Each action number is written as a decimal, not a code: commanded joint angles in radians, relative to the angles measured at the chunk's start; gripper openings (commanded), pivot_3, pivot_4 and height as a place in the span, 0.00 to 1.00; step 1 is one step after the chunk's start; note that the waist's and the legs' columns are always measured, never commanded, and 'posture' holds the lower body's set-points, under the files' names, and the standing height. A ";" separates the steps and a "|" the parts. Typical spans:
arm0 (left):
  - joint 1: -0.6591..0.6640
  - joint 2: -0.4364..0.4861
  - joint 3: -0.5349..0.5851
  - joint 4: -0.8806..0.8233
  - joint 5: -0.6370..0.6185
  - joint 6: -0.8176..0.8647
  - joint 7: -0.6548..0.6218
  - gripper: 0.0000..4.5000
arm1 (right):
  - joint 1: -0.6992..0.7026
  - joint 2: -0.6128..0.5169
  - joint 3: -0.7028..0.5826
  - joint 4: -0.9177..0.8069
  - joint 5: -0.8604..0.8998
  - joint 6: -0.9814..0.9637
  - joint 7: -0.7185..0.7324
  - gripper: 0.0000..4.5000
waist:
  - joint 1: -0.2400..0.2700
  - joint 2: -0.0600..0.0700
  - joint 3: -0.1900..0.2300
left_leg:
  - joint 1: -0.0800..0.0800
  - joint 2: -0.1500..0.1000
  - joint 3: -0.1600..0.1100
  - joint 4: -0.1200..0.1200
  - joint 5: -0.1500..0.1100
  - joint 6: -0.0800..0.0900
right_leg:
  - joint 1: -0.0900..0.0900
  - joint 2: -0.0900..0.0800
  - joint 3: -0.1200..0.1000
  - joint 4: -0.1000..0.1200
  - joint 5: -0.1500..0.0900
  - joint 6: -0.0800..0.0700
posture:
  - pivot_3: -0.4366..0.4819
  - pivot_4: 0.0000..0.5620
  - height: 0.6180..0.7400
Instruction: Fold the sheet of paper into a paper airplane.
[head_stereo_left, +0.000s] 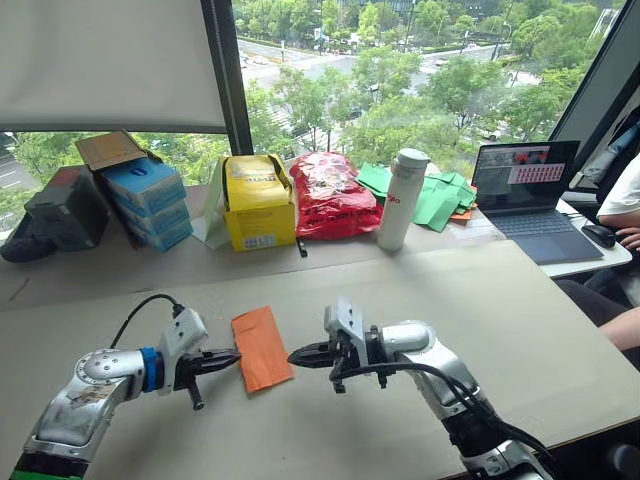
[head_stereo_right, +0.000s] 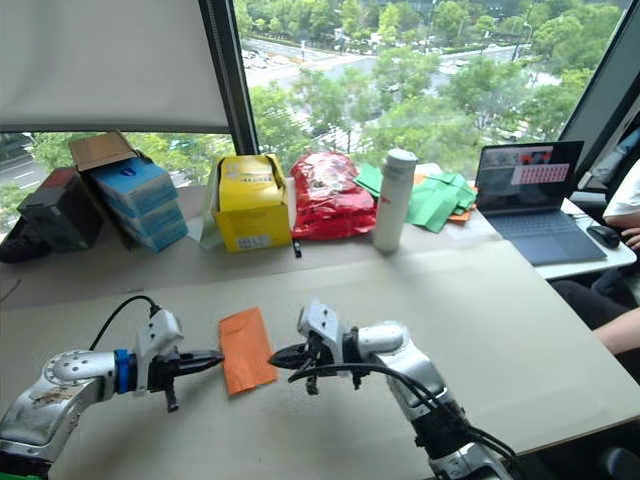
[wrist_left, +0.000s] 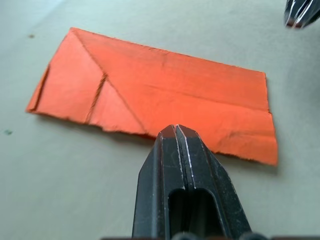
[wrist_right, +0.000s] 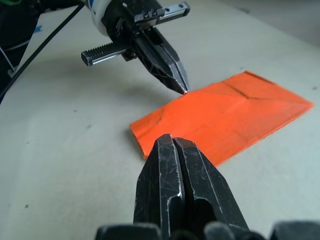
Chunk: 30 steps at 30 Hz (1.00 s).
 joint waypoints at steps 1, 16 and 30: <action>0.025 0.016 0.037 -0.042 -0.036 0.009 -0.010 0.00 | 0.004 -0.025 -0.059 -0.097 0.087 0.052 -0.019 0.00 | 0.007 0.000 0.000 | -0.001 0.000 0.000 0.000 0.001 -0.001 | -0.001 0.000 0.000 0.000 0.000 0.000 | 0.48 0.27 1.00; -0.172 -0.097 -0.150 0.041 0.050 -0.031 0.053 0.00 | -0.010 -0.097 -0.031 -0.029 0.035 -0.001 -0.118 0.00 | 0.012 -0.001 0.000 | -0.003 0.000 0.001 0.007 0.000 0.000 | -0.002 -0.001 0.000 0.004 0.000 -0.001 | 0.48 0.27 1.00; -0.334 -0.193 -0.287 0.173 0.116 -0.116 0.002 0.00 | -0.189 0.036 0.065 0.178 -0.060 -0.058 -0.220 0.00 | 0.007 -0.001 0.000 | -0.004 0.000 0.003 0.009 0.001 -0.001 | -0.003 0.001 0.000 0.007 0.001 -0.001 | 0.48 0.27 1.00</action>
